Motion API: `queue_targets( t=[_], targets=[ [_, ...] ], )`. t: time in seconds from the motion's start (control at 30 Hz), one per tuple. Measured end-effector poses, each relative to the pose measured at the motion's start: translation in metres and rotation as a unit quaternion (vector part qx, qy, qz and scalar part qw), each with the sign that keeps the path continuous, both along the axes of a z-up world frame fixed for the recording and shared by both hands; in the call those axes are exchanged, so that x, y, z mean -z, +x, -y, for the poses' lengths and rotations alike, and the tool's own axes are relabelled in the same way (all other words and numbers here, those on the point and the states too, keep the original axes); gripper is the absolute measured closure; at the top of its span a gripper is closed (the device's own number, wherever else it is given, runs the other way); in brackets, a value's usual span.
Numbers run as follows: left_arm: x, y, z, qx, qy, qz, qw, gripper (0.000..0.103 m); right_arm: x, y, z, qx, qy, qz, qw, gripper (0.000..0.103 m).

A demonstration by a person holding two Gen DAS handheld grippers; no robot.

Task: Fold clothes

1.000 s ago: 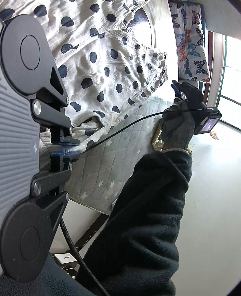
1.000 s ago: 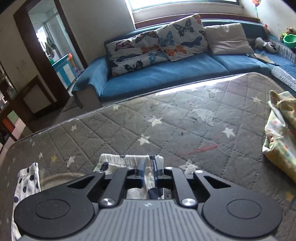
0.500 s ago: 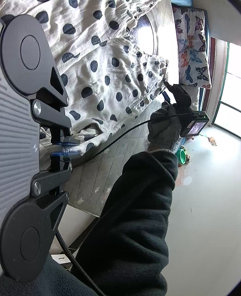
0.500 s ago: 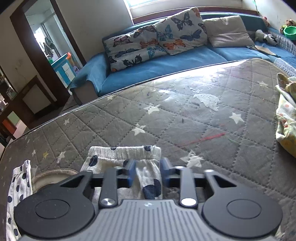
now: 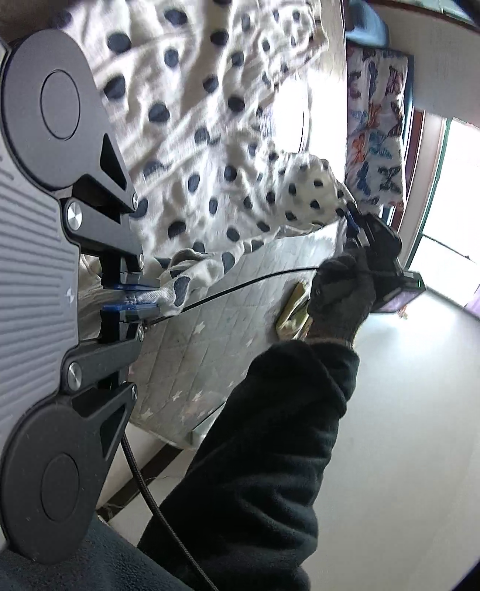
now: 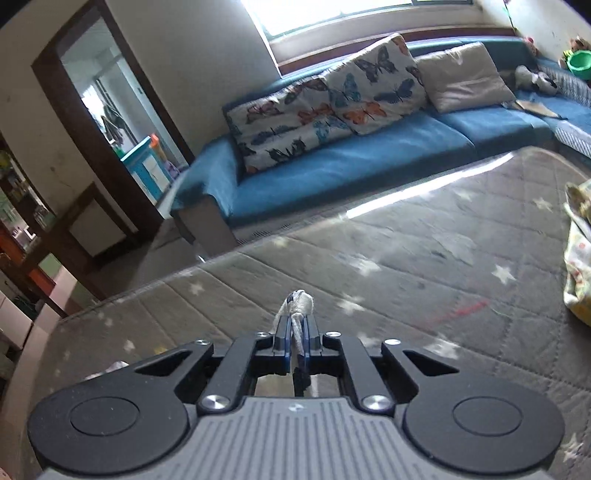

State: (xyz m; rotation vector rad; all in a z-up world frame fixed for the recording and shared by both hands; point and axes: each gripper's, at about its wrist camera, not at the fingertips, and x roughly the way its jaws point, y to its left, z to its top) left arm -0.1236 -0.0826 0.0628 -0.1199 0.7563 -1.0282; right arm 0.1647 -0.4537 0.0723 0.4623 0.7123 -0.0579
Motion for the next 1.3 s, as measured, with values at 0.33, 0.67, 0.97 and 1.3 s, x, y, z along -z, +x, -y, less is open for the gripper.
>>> queue_targets(
  t=[0.33, 0.67, 0.97, 1.3],
  targets=[
    [-0.009, -0.015, -0.070, -0.091, -0.043, -0.008, 0.9949, 0.095, -0.030, 0.023, -0.076, -0.024, 0.011, 0.033, 0.999, 0.097],
    [-0.012, -0.038, -0.122, -0.156, -0.066, -0.014, 0.9854, 0.095, -0.026, 0.054, -0.186, -0.081, 0.001, 0.042, 0.996, 0.098],
    [0.002, -0.044, -0.152, -0.210, -0.067, -0.052, 0.9739, 0.095, 0.014, 0.073, -0.296, -0.162, -0.027, 0.012, 0.986, 0.095],
    [0.009, -0.044, -0.157, -0.216, -0.068, -0.072, 0.9715, 0.095, 0.011, 0.073, -0.282, -0.192, -0.062, 0.001, 0.979, 0.087]
  ],
)
